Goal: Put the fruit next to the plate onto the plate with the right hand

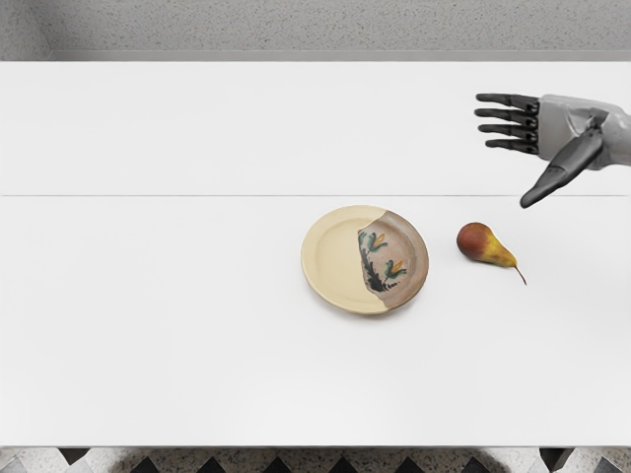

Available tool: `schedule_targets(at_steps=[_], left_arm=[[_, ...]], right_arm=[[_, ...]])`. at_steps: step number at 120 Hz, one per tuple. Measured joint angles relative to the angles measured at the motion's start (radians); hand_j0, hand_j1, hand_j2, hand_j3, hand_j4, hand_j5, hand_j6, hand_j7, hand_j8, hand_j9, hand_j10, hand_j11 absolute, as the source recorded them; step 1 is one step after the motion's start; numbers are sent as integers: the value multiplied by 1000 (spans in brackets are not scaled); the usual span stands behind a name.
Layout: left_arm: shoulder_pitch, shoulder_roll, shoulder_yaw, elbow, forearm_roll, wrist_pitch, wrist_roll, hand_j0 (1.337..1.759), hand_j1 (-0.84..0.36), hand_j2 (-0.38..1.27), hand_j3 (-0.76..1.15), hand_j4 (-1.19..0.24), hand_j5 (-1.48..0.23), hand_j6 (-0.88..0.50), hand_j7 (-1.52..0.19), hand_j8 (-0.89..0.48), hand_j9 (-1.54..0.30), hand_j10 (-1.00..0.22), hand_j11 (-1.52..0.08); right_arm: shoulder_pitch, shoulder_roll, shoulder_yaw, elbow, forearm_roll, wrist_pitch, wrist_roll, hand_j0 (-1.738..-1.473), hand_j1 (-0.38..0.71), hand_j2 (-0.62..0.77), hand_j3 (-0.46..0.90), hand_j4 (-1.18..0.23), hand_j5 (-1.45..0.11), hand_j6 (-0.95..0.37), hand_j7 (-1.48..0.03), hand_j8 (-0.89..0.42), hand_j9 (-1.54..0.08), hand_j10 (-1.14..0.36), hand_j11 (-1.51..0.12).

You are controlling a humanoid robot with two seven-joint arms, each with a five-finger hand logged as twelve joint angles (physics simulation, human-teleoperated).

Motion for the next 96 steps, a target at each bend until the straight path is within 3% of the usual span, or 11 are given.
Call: schedule_targets(at_steps=[10, 26, 39, 60, 96], left_arm=[[0, 0, 0, 0, 0, 0, 0, 1658, 348, 0, 0, -1, -1, -1, -1, -1, -1, -1, -1], [0, 0, 0, 0, 0, 0, 0, 1658, 348, 0, 0, -1, -1, -1, -1, -1, -1, -1, -1], [0, 0, 0, 0, 0, 0, 0, 1658, 348, 0, 0, -1, -1, -1, -1, -1, -1, -1, -1], [0, 0, 0, 0, 0, 0, 0, 1658, 348, 0, 0, -1, -1, -1, -1, -1, -1, -1, -1], [0, 0, 0, 0, 0, 0, 0, 1658, 348, 0, 0, -1, -1, -1, -1, -1, -1, -1, -1]], right_arm=[[-5, 0, -3, -10, 4, 0, -9, -1658, -349, 2, 0, 0, 0, 0, 0, 0, 0, 0, 0], [-6, -4, -4, 1, 2, 0, -162, -1658, -349, 2, 0, 0, 0, 0, 0, 0, 0, 0, 0], [-9, -58, -11, 124, -19, -29, -221, -1658, -349, 1, 0, -1, 0, -1, 0, -1, 0, -1, 0], [-20, -106, -15, 324, -123, -340, -248, -1658, -349, 1, 0, -1, 0, -2, 0, -2, 0, -1, 0], [-125, -49, -20, 459, -316, -804, -252, -1658, -349, 1, 0, -2, 0, -3, 0, -3, 0, -2, 0]])
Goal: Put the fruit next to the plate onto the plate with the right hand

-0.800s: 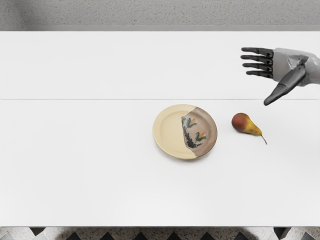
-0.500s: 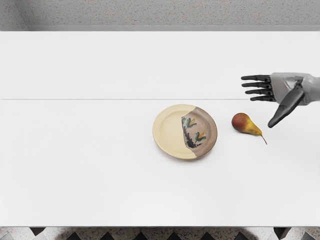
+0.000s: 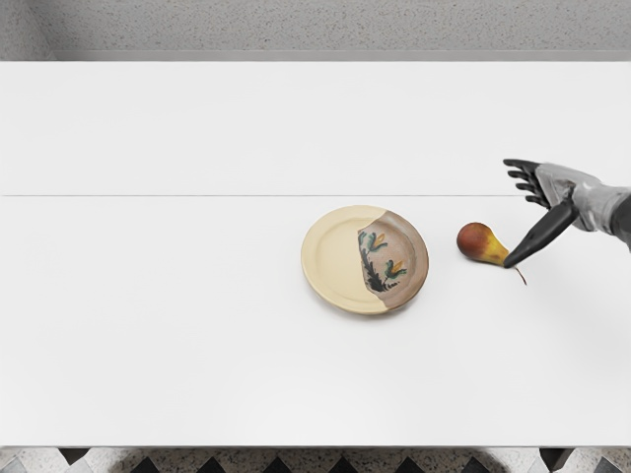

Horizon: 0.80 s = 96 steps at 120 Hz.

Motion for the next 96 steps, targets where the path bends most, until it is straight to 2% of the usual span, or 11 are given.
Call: schedule_targets(at_steps=[8, 30, 48, 78, 96], left_arm=[[0, 0, 0, 0, 0, 0, 0, 1658, 348, 0, 0, -1, -1, -1, -1, -1, -1, -1, -1], [0, 0, 0, 0, 0, 0, 0, 1658, 348, 0, 0, -1, -1, -1, -1, -1, -1, -1, -1], [0, 0, 0, 0, 0, 0, 0, 1658, 348, 0, 0, -1, -1, -1, -1, -1, -1, -1, -1], [0, 0, 0, 0, 0, 0, 0, 1658, 348, 0, 0, -1, -1, -1, -1, -1, -1, -1, -1], [0, 0, 0, 0, 0, 0, 0, 1658, 348, 0, 0, -1, -1, -1, -1, -1, -1, -1, -1]], right_arm=[[-14, 19, -5, 11, -24, -56, -11, -1658, -349, 2, 0, -2, 0, -4, 0, -3, 0, -2, 0], [-22, 55, -12, 38, -70, -160, -133, -1658, -349, 2, 0, -2, 0, -4, 0, -3, 0, -2, 0], [-16, 102, -17, 41, -101, -244, -203, -1658, -330, -1, 0, -19, -22, -20, -21, -19, -21, -19, -21], [-19, 173, -62, 37, -155, -393, -230, -1658, -273, -11, 0, -66, -84, -67, -83, -67, -84, -66, -84], [-20, 192, -75, 33, -170, -412, -232, -1658, -180, -26, 0, -144, -185, -145, -185, -145, -185, -144, -185]])
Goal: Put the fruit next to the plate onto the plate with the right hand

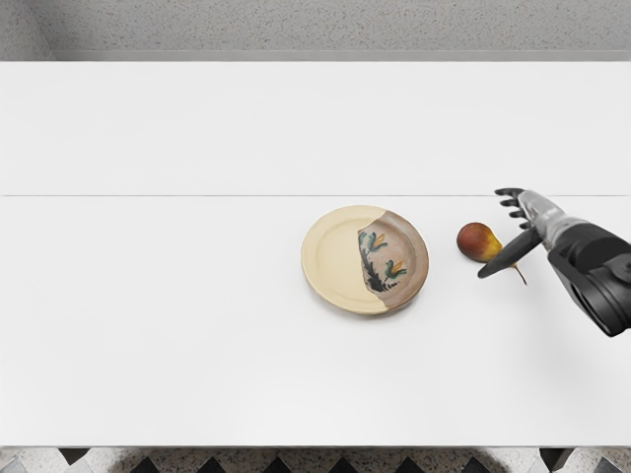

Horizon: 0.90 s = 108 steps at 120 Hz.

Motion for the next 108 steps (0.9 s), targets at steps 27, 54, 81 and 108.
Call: schedule_targets(at_steps=[27, 54, 81, 108], left_arm=[[0, 0, 0, 0, 0, 0, 0, 1658, 348, 0, 0, -1, -1, -1, -1, -1, -1, -1, -1], [0, 0, 0, 0, 0, 0, 0, 1658, 348, 0, 0, -1, -1, -1, -1, -1, -1, -1, -1], [0, 0, 0, 0, 0, 0, 0, 1658, 348, 0, 0, -1, -1, -1, -1, -1, -1, -1, -1], [0, 0, 0, 0, 0, 0, 0, 1658, 348, 0, 0, -1, -1, -1, -1, -1, -1, -1, -1]], right_arm=[[3, 50, -33, -23, -26, -5, 0, -1658, -48, -48, 0, -254, -328, -255, -328, -254, -328, -254, -328], [6, 67, -45, -55, -41, -6, 3, -1658, -2, -56, 0, -292, -378, -293, -378, -293, -378, -292, -378], [-4, 94, -49, -69, -57, -8, 6, -1658, 46, -64, 0, -344, -415, -332, -429, -345, -414, -32, -828], [-6, 110, -55, -82, -79, -7, 9, -1658, 129, -78, 0, -427, -485, -400, -519, -259, -673, 55, -1090]])
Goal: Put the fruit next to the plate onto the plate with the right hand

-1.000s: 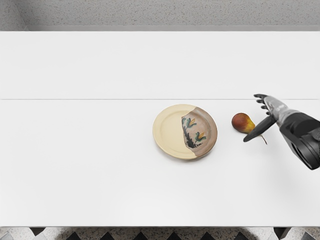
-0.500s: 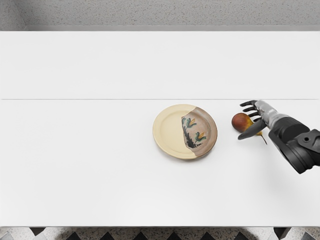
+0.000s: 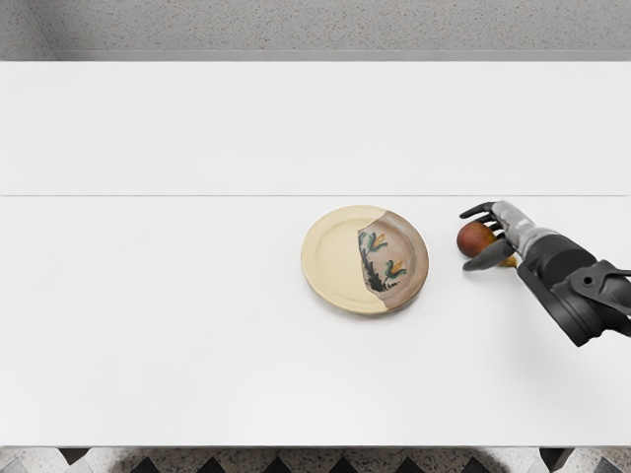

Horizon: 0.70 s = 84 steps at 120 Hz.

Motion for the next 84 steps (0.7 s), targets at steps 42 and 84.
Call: schedule_targets(at_steps=[42, 84], left_arm=[[0, 0, 0, 0, 0, 0, 0, 1658, 348, 0, 0, -1, -1, -1, -1, -1, -1, -1, -1], [0, 0, 1, 0, 0, 0, 0, 1658, 348, 0, 0, -1, -1, -1, -1, -1, -1, -1, -1]], right_arm=[[2, 1, -9, -25, -15, 9, 8, -1651, 210, 26, 0, -605, -778, -436, -783, -463, -689, -175, -992], [14, -14, -8, -31, 1, 9, 0, -1650, 244, 298, 1, -761, -1058, -390, -1054, -392, -951, -491, -712]])
